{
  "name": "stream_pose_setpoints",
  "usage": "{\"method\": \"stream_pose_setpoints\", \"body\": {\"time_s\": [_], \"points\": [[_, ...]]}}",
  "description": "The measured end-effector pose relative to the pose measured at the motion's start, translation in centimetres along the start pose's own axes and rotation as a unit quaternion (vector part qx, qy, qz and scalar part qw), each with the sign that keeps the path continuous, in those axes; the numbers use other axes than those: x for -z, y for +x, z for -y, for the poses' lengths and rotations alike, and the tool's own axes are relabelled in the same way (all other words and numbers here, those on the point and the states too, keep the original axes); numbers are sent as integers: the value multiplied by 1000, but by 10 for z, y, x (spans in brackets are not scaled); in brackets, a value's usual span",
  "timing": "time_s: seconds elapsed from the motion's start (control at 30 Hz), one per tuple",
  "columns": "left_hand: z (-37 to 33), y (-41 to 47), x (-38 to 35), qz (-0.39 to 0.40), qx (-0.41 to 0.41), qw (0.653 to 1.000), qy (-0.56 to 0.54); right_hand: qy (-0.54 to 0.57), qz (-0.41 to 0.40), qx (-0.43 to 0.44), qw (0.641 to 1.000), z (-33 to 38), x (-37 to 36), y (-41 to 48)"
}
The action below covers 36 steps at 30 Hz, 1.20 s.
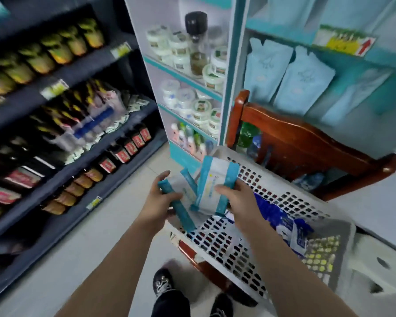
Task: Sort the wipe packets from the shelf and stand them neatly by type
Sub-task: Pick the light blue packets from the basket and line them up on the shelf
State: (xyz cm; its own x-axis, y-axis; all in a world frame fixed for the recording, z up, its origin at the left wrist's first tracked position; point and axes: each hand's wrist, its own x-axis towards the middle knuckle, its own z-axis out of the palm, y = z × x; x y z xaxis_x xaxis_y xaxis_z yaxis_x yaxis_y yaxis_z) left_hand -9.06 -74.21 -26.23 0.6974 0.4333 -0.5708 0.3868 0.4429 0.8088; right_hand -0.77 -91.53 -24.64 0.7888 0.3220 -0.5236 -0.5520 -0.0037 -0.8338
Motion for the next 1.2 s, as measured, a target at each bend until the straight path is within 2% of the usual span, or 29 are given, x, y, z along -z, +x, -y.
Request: {"method": "stream_pose_setpoints", "body": {"time_s": [0.17, 0.33, 0.43, 0.53, 0.67, 0.77, 0.87, 1.03, 1.2], "points": [[-70, -12, 67, -110, -45, 989, -90, -52, 21, 72, 996, 41, -96, -1], [-135, -14, 148, -154, -100, 974, -136, -46, 91, 140, 985, 66, -208, 1], [-169, -16, 195, -164, -157, 961, -160, -43, 121, 160, 979, 73, -272, 2], [-200, -22, 238, -148, -204, 954, -161, -20, 116, 160, 980, 79, -328, 4], [-236, -23, 276, -138, -214, 950, -179, -8, 103, 174, 979, 91, -386, 9], [-262, -14, 297, -119, -223, 946, -201, -26, 140, 182, 973, 104, -421, 14], [-286, -1, 309, -95, -254, 946, -176, -63, 163, 212, 961, 119, -451, 26], [-340, 29, 318, -125, -320, 935, -93, -99, 190, 262, 941, 151, -492, 65], [-398, 62, 327, -146, -357, 922, -36, -176, 193, 343, 902, 195, -530, 111]]}}
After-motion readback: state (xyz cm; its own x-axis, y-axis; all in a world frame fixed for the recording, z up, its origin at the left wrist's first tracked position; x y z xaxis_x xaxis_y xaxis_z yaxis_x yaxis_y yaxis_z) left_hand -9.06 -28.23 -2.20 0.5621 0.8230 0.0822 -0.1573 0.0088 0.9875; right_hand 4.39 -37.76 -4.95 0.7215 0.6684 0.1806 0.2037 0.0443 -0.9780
